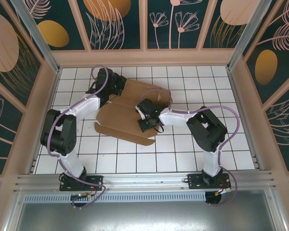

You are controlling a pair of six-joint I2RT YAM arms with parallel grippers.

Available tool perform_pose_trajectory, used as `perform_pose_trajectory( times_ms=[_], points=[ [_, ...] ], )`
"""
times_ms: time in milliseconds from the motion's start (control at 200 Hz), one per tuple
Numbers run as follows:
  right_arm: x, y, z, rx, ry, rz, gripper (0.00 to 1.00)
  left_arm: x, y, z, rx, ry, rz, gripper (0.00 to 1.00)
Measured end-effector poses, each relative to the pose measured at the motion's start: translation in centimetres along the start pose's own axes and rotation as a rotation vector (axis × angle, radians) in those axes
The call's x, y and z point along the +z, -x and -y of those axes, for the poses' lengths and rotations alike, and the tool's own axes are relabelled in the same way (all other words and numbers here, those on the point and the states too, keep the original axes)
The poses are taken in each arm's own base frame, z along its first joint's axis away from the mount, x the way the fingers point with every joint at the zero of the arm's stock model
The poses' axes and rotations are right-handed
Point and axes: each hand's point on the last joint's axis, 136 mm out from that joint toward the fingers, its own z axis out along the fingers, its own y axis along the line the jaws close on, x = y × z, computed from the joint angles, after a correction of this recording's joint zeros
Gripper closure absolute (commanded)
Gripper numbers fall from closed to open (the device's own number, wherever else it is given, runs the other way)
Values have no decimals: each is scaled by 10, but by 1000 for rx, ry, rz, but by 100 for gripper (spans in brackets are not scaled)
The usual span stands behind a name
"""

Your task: Fold the paper box

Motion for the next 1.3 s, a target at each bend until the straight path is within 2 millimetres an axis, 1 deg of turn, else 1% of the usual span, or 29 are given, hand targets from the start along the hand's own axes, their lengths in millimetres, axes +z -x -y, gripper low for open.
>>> perform_pose_trajectory(
  times_ms=[140,245,420,550,676,726,796,906,1016,1086,1226,1301],
  points=[
    [0,3,14,21,-29,7,98,-15,-2,-8,1,9,26,100],
    [-1,5,23,25,-54,12,98,-20,-6,-14,-4,9,29,100],
    [-3,6,36,16,-83,14,97,-26,-9,-14,-10,9,68,100],
    [-6,5,50,-6,-141,4,97,-30,-8,-11,-14,13,117,100],
    [-12,4,60,-13,-156,-4,93,-28,-7,-10,-17,27,152,100],
    [-17,0,67,-8,-171,-17,91,-26,-5,-10,-23,33,169,100],
    [-22,-13,81,-1,-197,-60,91,-23,0,-17,-35,55,199,100],
    [-26,-16,91,6,-227,-81,90,-21,-2,-19,-59,61,236,100],
    [-28,-18,87,-1,-229,-97,85,-21,-3,-19,-73,64,263,100],
    [-30,-17,77,18,-185,-87,83,-22,-2,-21,-79,67,278,100],
    [-43,-9,48,66,-62,-10,84,-20,1,-23,-89,73,294,100],
    [-44,1,24,76,13,36,84,-20,2,-23,-97,71,299,100]
  ],
)
